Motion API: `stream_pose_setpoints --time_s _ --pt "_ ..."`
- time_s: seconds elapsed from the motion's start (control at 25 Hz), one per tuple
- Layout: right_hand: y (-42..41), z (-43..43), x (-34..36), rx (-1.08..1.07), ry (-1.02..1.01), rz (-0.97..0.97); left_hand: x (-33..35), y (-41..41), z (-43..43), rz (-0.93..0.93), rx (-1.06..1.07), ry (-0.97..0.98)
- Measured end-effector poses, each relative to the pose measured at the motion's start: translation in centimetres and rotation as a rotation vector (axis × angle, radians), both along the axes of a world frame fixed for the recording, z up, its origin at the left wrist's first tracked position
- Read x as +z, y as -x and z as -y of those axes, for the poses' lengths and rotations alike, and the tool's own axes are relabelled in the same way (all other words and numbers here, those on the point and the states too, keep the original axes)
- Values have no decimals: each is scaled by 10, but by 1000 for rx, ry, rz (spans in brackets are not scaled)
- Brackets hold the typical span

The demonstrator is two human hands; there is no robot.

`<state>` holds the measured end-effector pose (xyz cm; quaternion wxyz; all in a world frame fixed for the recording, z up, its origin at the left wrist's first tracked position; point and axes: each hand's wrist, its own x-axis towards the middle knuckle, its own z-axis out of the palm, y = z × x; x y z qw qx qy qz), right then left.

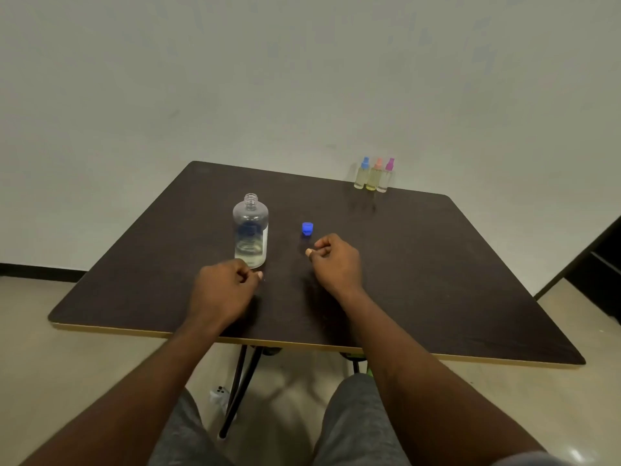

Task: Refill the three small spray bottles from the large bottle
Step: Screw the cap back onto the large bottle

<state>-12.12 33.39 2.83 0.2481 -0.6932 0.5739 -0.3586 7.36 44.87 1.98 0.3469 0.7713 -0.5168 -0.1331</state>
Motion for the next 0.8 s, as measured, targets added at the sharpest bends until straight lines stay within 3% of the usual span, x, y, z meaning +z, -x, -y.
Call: stream_pose_setpoints --time_s 0.12,0.24,0.52,0.64,0.8 --pt "-16 23 5 28 -42 -185 -9 -37 2 -88 119 40" --pt "-28 46 7 36 -49 -260 -13 -47 19 -164 105 114" --pt "-51 86 -6 101 20 -409 -15 -39 46 108 -2 23" --pt "-64 67 -21 97 205 -237 -15 -38 45 163 3 22" --pt "-85 42 -7 42 146 374 -16 -38 45 145 7 51"
